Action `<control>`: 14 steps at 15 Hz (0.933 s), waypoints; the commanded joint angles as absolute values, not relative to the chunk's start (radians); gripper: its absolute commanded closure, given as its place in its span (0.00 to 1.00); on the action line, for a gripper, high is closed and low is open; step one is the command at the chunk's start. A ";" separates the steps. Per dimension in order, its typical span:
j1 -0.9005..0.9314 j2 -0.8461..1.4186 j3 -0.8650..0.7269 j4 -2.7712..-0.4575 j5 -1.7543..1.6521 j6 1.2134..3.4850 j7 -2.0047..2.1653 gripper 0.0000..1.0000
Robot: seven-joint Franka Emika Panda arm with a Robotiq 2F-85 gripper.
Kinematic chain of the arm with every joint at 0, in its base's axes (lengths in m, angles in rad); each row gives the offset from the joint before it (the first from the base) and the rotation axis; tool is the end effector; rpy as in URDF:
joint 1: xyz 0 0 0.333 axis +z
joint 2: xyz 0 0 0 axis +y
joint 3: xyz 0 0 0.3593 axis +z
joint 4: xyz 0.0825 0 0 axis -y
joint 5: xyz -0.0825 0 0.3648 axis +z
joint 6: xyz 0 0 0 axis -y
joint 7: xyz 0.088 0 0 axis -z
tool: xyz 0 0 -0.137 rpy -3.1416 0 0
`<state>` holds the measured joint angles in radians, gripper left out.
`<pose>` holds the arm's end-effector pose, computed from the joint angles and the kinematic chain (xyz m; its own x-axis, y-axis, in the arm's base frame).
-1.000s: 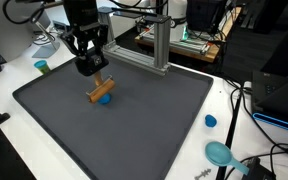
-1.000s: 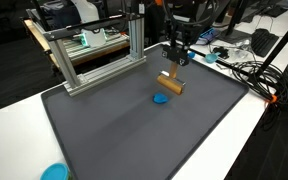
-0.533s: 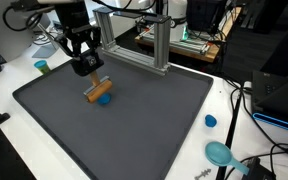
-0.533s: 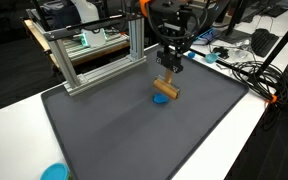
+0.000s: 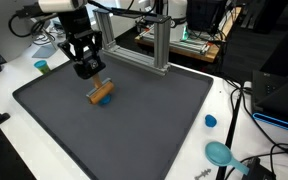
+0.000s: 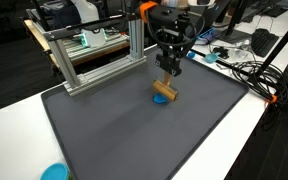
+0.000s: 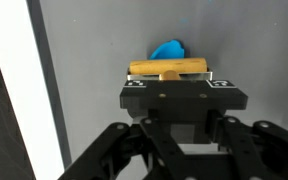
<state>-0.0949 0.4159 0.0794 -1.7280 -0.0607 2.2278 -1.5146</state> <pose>0.6708 -0.0195 0.3714 0.0454 0.9989 -0.0142 0.9953 -0.0440 0.0861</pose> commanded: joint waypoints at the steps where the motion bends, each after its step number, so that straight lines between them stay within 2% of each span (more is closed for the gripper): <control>1: -0.116 0.406 0.080 -1.748 -0.029 2.267 -1.542 0.77; 14: -0.114 0.456 0.070 -1.751 -0.055 2.287 -1.517 0.77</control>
<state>-0.1175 0.4446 0.0737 -1.7527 -0.0588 2.2775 -1.5145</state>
